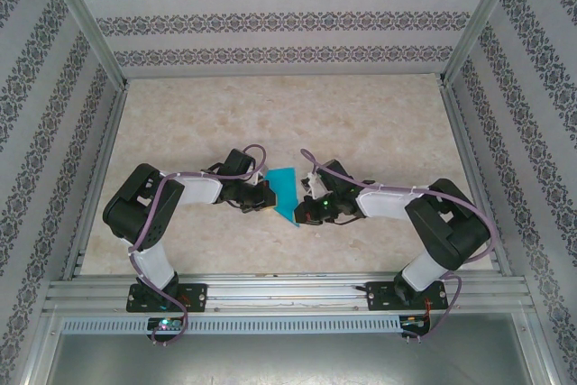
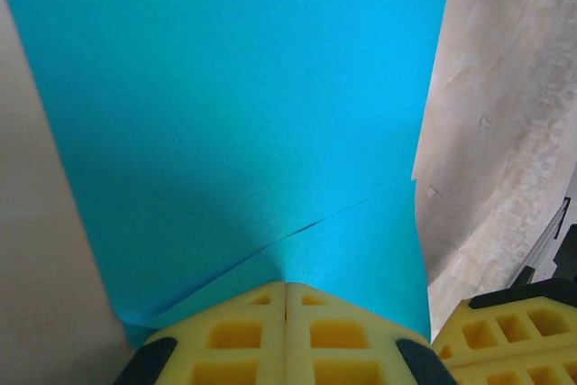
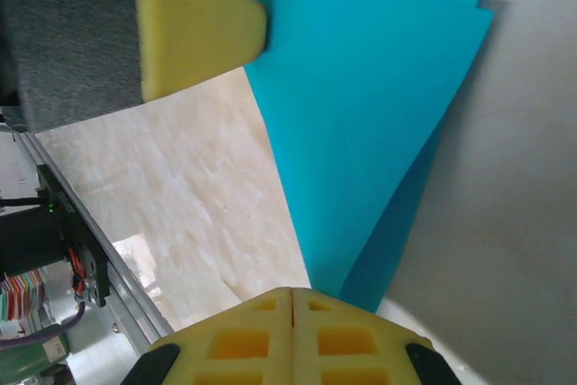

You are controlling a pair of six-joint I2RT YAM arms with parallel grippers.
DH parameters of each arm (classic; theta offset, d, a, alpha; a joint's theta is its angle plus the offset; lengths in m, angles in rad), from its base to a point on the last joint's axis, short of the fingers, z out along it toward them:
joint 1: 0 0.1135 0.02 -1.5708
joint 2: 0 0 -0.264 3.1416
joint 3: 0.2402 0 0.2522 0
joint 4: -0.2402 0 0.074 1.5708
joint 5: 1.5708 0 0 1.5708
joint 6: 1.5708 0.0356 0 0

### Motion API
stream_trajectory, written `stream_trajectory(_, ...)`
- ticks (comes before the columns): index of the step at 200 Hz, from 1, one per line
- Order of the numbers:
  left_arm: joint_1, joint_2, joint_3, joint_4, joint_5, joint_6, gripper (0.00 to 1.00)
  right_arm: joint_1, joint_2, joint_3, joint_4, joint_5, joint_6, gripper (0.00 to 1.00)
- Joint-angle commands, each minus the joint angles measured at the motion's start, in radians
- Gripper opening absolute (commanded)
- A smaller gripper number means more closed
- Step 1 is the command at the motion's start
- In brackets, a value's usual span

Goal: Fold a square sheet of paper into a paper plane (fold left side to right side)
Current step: Third fold the triangle at the center of the table.

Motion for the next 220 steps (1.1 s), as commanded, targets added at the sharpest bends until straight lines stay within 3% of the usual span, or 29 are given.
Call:
stream_trajectory(1,-0.010,0.019,0.004,-0.074,-0.037,0.019,0.01,0.011,0.021,0.019,0.014,0.008,0.008,0.00)
stream_trajectory(158,-0.010,0.018,0.006,-0.074,-0.033,0.020,0.01,0.021,0.066,0.017,-0.038,0.064,0.000,0.00)
stream_trajectory(220,-0.011,-0.050,0.012,-0.027,-0.015,-0.009,0.05,0.039,0.088,0.034,-0.121,0.108,-0.004,0.00)
